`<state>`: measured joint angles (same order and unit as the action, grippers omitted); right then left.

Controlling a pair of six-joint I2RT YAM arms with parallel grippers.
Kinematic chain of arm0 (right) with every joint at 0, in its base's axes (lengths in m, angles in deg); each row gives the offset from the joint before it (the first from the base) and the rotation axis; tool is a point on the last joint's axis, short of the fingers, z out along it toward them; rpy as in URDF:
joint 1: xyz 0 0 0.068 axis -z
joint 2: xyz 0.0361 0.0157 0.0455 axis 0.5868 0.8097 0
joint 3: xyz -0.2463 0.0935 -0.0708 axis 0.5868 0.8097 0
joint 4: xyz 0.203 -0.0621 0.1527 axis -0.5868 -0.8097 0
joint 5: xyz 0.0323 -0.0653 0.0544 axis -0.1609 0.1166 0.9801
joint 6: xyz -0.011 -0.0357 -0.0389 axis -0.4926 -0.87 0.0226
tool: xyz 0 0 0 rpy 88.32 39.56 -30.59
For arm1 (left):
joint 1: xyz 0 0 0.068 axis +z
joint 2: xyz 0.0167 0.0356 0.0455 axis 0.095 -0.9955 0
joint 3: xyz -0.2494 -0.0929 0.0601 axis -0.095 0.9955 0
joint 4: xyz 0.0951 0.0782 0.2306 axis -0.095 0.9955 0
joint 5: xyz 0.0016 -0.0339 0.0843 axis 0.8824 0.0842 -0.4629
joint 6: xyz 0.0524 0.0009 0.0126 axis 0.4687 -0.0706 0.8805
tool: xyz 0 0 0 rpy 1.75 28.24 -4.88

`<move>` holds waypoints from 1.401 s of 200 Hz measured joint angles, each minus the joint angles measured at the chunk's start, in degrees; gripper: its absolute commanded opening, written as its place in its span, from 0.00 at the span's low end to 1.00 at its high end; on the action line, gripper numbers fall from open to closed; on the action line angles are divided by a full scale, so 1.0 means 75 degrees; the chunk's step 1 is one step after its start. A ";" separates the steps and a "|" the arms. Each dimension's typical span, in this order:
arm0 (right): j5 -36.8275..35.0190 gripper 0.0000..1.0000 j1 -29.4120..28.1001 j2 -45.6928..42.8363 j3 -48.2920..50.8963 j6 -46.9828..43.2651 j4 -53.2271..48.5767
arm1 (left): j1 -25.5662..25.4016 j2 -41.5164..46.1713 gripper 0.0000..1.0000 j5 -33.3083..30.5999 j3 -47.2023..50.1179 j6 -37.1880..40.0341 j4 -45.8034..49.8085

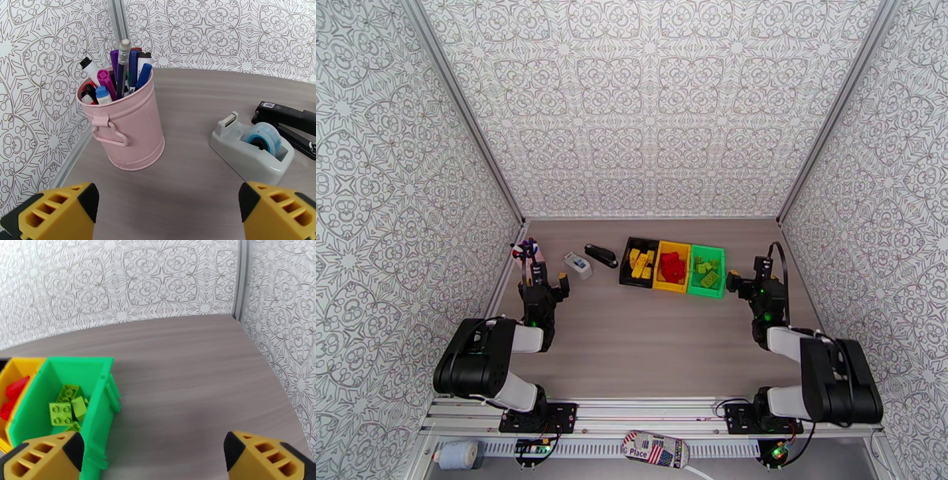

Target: Sort the legos into containers by color

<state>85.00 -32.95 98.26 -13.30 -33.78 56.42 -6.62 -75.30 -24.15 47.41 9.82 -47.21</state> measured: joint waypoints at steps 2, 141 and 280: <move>0.0023 0.99 0.0003 0.0032 -0.0003 -0.0015 0.0000 | -0.0003 0.0000 0.99 0.0000 0.0000 0.0000 -0.0006; -0.0609 0.99 -0.0542 0.0536 -0.0009 -0.0504 0.0676 | 0.0268 -0.0006 0.99 0.0122 -0.0242 -0.0093 0.0262; -0.0720 0.99 -0.0542 0.0536 -0.0009 -0.0504 0.0676 | 0.0268 -0.0006 0.99 0.0181 -0.0245 -0.0093 0.0411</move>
<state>79.60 -37.01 102.29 -13.36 -37.56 61.49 -4.61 -75.35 -22.80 45.57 9.12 -44.13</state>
